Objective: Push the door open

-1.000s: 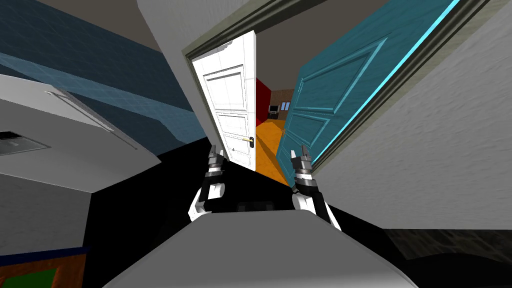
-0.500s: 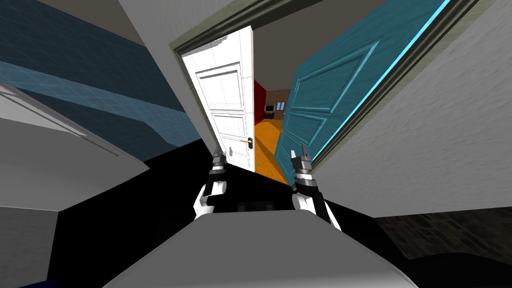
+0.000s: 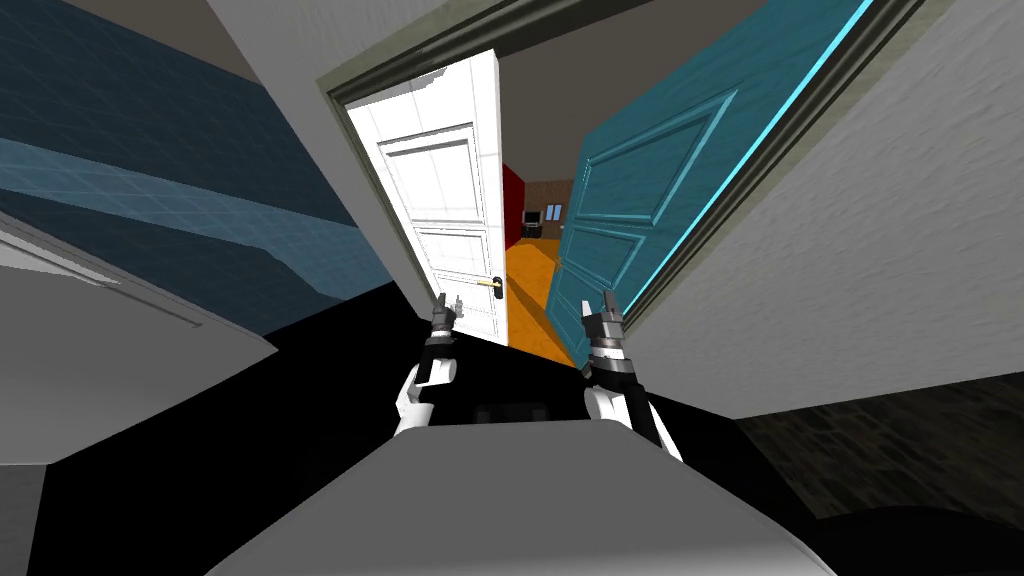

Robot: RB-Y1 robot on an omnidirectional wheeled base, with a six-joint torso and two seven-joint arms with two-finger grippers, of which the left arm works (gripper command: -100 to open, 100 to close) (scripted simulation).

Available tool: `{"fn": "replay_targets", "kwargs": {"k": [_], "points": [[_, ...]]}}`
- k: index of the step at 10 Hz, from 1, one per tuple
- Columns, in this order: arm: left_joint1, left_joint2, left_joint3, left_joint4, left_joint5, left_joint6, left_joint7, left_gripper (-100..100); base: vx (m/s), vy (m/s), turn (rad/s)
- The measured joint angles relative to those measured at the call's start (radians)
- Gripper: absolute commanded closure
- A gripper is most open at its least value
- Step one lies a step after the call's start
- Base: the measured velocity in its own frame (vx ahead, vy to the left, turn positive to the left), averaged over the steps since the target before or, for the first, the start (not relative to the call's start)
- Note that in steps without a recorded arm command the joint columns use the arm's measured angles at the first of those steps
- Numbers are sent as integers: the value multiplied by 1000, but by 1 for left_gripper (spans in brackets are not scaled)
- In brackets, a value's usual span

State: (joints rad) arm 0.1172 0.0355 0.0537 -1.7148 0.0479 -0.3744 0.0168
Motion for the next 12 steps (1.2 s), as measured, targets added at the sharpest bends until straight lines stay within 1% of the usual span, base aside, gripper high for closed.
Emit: {"fn": "replay_targets", "kwargs": {"k": [1,3,4,6,7,8,10,11,12], "points": [[-18,0,2,26,-1,1,-5,-100,34,84,-83],[-40,-6,3,79,-5,-2,-14,-100,43,62,-104],[-50,-1,7,101,-3,-3,-14,-100,33,70,-121],[-88,1,14,158,-4,3,-18,-100,34,83,-135],[-101,-1,16,187,-5,1,-22,-100,17,86,-108],[-123,1,21,226,-5,0,-25,-100,26,117,-217],[-143,-2,23,262,-6,12,-31,-100,34,73,-93],[-165,-2,28,295,-6,12,-34,-100,48,91,-189],[-187,-3,32,330,-7,9,-37,-100,34,84,-76]]}}
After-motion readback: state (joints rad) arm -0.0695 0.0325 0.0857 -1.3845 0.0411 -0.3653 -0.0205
